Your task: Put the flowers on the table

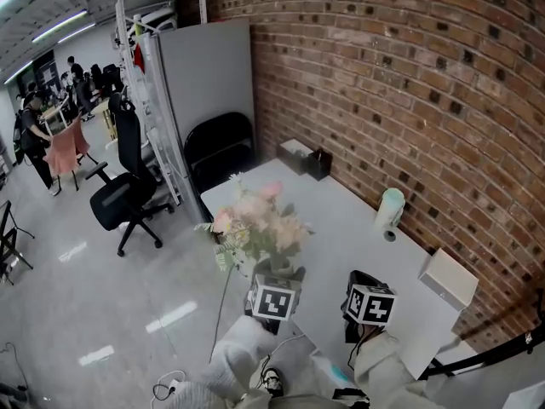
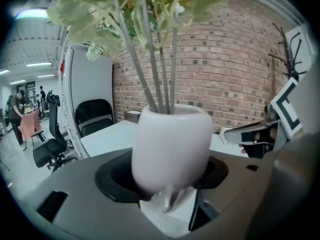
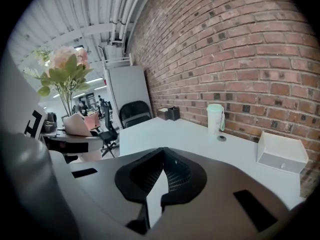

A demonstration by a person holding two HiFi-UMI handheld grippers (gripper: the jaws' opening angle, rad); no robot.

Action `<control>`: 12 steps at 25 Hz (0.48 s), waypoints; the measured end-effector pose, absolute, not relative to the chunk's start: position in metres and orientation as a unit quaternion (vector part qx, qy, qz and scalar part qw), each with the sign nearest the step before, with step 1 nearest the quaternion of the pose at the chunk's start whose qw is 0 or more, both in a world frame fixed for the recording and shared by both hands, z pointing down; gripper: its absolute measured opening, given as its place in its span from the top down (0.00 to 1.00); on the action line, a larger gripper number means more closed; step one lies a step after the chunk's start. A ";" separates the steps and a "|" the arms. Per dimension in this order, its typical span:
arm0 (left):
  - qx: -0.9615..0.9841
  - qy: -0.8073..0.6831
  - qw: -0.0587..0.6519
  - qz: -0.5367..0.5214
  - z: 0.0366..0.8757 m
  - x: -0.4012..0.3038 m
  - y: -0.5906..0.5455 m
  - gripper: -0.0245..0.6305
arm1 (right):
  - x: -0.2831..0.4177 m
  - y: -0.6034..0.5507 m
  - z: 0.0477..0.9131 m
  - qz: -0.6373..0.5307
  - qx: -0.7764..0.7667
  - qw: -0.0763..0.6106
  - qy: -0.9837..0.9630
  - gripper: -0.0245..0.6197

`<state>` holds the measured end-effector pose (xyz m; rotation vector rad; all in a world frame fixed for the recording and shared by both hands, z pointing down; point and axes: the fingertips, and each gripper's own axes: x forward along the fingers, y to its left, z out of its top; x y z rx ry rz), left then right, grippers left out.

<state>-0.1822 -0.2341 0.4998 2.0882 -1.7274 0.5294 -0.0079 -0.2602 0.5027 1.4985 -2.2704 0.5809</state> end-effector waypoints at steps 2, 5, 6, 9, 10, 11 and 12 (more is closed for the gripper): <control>0.746 -0.611 0.185 0.190 0.500 -0.192 -0.250 0.52 | -0.018 -0.273 0.503 0.207 0.534 0.175 -0.801 0.93; 0.751 -0.607 0.177 0.191 0.497 -0.204 -0.272 0.52 | -0.030 -0.292 0.501 0.210 0.543 0.164 -0.796 0.93; 0.754 -0.603 0.175 0.192 0.495 -0.207 -0.279 0.52 | -0.032 -0.298 0.500 0.212 0.548 0.160 -0.794 0.93; 0.764 -0.590 0.166 0.201 0.496 -0.215 -0.299 0.52 | -0.037 -0.311 0.501 0.219 0.561 0.147 -0.785 0.93; 0.767 -0.586 0.164 0.204 0.496 -0.216 -0.305 0.52 | -0.038 -0.315 0.502 0.222 0.564 0.145 -0.782 0.93; 0.769 -0.583 0.164 0.206 0.496 -0.216 -0.310 0.52 | -0.036 -0.319 0.504 0.225 0.568 0.144 -0.778 0.93; 0.771 -0.580 0.165 0.207 0.498 -0.215 -0.316 0.52 | -0.034 -0.322 0.507 0.229 0.572 0.144 -0.774 0.93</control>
